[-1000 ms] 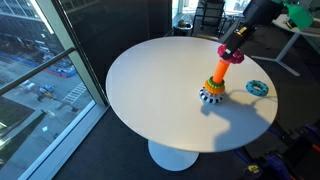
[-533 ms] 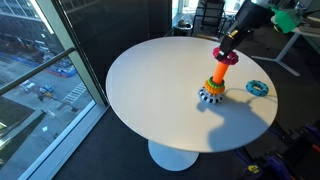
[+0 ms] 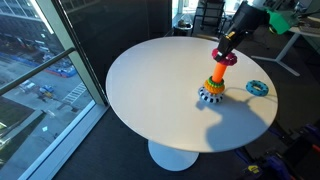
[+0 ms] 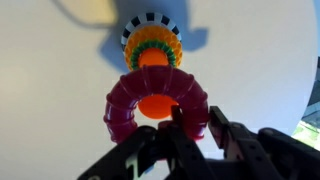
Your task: Put the pink circular object on the orange object
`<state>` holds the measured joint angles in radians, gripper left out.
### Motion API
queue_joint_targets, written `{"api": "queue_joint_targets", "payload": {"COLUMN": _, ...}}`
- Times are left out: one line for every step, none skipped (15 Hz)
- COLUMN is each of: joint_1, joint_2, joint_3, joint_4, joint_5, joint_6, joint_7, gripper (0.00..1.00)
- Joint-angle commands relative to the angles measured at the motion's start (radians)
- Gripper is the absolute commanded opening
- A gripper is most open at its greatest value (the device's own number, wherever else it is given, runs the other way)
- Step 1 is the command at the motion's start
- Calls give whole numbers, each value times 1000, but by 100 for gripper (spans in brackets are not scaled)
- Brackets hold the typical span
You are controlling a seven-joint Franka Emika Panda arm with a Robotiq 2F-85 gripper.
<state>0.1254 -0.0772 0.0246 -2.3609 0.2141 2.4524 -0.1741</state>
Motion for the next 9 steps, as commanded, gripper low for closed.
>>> {"api": "queue_joint_targets", "payload": {"joint_1": -22, "joint_2": 17, "joint_3": 14, "joint_4": 30, "joint_5": -48, "joint_6": -44, "joint_7": 56, "gripper": 10}}
{"api": "queue_joint_targets", "payload": {"joint_1": -23, "joint_2": 17, "joint_3": 14, "joint_4": 30, "joint_5": -55, "joint_6": -53, "joint_7": 63, "gripper": 10}}
{"api": "queue_joint_targets", "payload": {"joint_1": -24, "joint_2": 17, "joint_3": 14, "joint_4": 31, "joint_5": -59, "joint_6": -68, "joint_7": 66, "gripper": 10}}
{"api": "queue_joint_targets", "payload": {"joint_1": -25, "joint_2": 18, "joint_3": 14, "joint_4": 32, "joint_5": -64, "joint_6": -79, "joint_7": 73, "gripper": 10}}
{"api": "queue_joint_targets", "payload": {"joint_1": -26, "joint_2": 19, "joint_3": 13, "joint_4": 35, "joint_5": -66, "joint_6": -96, "joint_7": 73, "gripper": 10}}
{"api": "queue_joint_targets", "payload": {"joint_1": -27, "joint_2": 20, "joint_3": 13, "joint_4": 37, "joint_5": -68, "joint_6": -111, "joint_7": 72, "gripper": 10}}
{"api": "queue_joint_targets", "payload": {"joint_1": -27, "joint_2": 21, "joint_3": 13, "joint_4": 42, "joint_5": -68, "joint_6": -124, "joint_7": 72, "gripper": 10}}
{"api": "queue_joint_targets", "payload": {"joint_1": -27, "joint_2": 23, "joint_3": 14, "joint_4": 45, "joint_5": -70, "joint_6": -134, "joint_7": 74, "gripper": 11}}
{"api": "queue_joint_targets", "payload": {"joint_1": -27, "joint_2": 23, "joint_3": 14, "joint_4": 47, "joint_5": -70, "joint_6": -144, "joint_7": 74, "gripper": 26}}
